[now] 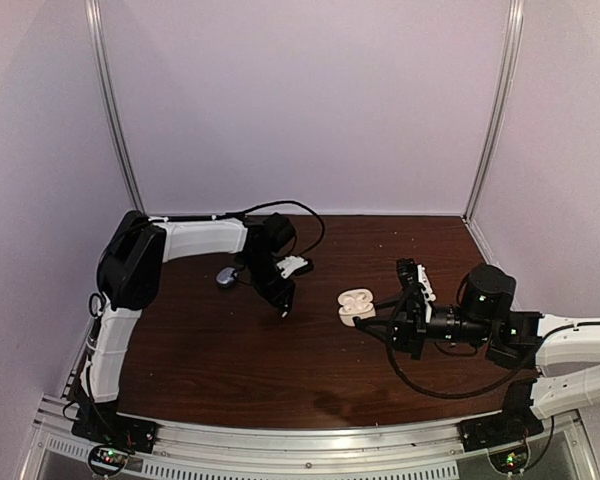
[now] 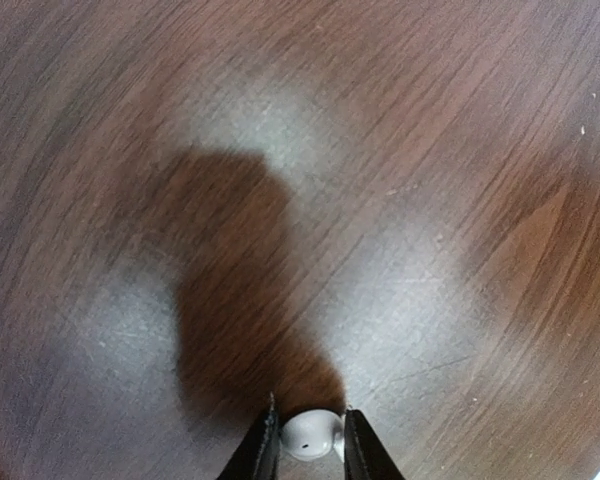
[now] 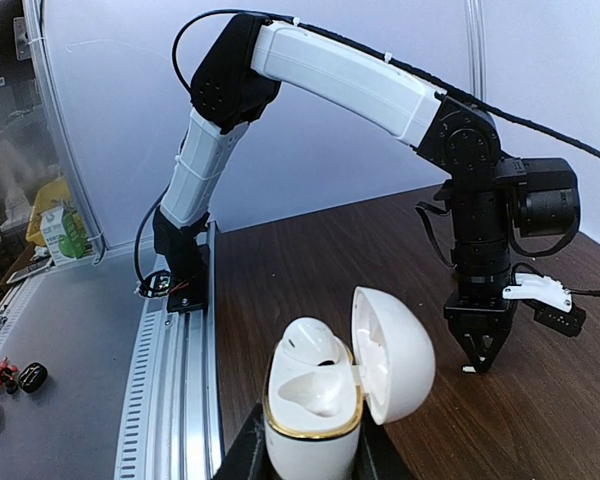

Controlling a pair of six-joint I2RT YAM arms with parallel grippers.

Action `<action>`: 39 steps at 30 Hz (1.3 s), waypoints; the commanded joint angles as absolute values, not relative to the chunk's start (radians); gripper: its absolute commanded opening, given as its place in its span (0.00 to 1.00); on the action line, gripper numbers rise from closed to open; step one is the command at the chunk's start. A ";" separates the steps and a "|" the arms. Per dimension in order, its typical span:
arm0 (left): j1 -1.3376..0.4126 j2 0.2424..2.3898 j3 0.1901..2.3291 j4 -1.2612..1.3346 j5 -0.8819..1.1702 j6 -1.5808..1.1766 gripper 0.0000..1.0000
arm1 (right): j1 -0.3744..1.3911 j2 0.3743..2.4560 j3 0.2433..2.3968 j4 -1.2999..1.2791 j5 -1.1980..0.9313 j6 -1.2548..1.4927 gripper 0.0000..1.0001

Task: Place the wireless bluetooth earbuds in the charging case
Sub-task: Move the right earbud to the center of the board, then pick up the right earbud from the center of the board.

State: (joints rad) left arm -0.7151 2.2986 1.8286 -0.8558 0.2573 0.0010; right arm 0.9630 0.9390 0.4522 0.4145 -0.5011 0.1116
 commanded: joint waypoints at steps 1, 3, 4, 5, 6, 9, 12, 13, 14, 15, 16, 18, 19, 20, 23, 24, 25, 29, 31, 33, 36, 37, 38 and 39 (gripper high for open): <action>-0.747 2.334 1.828 -0.910 0.193 0.023 0.22 | 0.955 0.940 0.455 0.429 -0.512 0.115 0.00; -0.751 2.325 1.811 -0.909 0.186 0.018 0.19 | 0.955 0.938 0.453 0.428 -0.515 0.115 0.00; -0.752 2.317 1.802 -0.908 0.183 0.016 0.17 | 0.956 0.935 0.453 0.426 -0.518 0.115 0.00; -0.753 2.305 1.789 -0.902 0.182 0.014 0.15 | 0.956 0.933 0.452 0.423 -0.518 0.115 0.00; -0.753 2.292 1.775 -0.895 0.184 0.012 0.14 | 0.956 0.930 0.452 0.421 -0.518 0.114 0.00; -0.754 2.243 1.722 -0.873 0.191 0.004 0.11 | 0.956 0.922 0.450 0.416 -0.522 0.112 0.00; -0.756 2.193 1.665 -0.855 0.196 0.003 0.10 | 0.956 0.917 0.449 0.413 -0.524 0.111 0.00; -0.758 2.177 1.646 -0.849 0.197 0.003 0.10 | 0.955 0.915 0.448 0.413 -0.524 0.110 0.00; -0.759 2.162 1.627 -0.845 0.201 0.003 0.10 | 0.955 0.916 0.448 0.413 -0.525 0.111 0.00; -0.760 2.145 1.604 -0.839 0.201 0.003 0.10 | 0.956 0.917 0.448 0.412 -0.527 0.108 0.00; -0.762 2.131 1.588 -0.834 0.203 0.003 0.09 | 0.956 0.918 0.449 0.412 -0.529 0.108 0.00; -0.762 2.099 1.551 -0.811 0.210 0.003 0.09 | 0.956 0.921 0.448 0.415 -0.532 0.106 0.00; -0.761 2.086 1.536 -0.796 0.212 -0.025 0.09 | 0.956 0.922 0.448 0.415 -0.532 0.105 0.00; -0.761 2.075 1.522 -0.785 0.213 -0.033 0.09 | 0.956 0.924 0.448 0.415 -0.533 0.104 0.00; -0.761 2.046 1.481 -0.743 0.214 -0.048 0.10 | 0.956 0.929 0.448 0.420 -0.535 0.105 0.00; -0.761 2.038 1.471 -0.731 0.210 -0.056 0.12 | 0.956 0.931 0.448 0.420 -0.534 0.106 0.00; -0.761 2.030 1.462 -0.720 0.210 -0.061 0.18 | 0.956 0.931 0.449 0.418 -0.535 0.105 0.00; -0.760 1.970 1.428 -0.678 0.195 -0.083 0.24 | 0.956 0.928 0.451 0.410 -0.535 0.104 0.00; -0.752 1.922 1.396 -0.643 0.207 -0.104 0.26 | 0.956 0.924 0.451 0.407 -0.534 0.104 0.00; -0.748 1.866 1.346 -0.594 0.242 -0.112 0.26 | 0.956 0.921 0.450 0.402 -0.534 0.103 0.00; -0.747 1.744 1.178 -0.439 0.260 -0.135 0.31 | 0.956 0.912 0.447 0.405 -0.536 0.104 0.00; -0.747 1.698 1.117 -0.370 0.285 -0.141 0.34 | 0.956 0.910 0.445 0.407 -0.538 0.101 0.00; -0.747 1.625 1.040 -0.277 0.301 -0.152 0.37 | 0.955 0.908 0.443 0.411 -0.541 0.102 0.00; -0.747 1.566 0.962 -0.178 0.306 -0.163 0.39 | 0.954 0.909 0.440 0.419 -0.543 0.104 0.00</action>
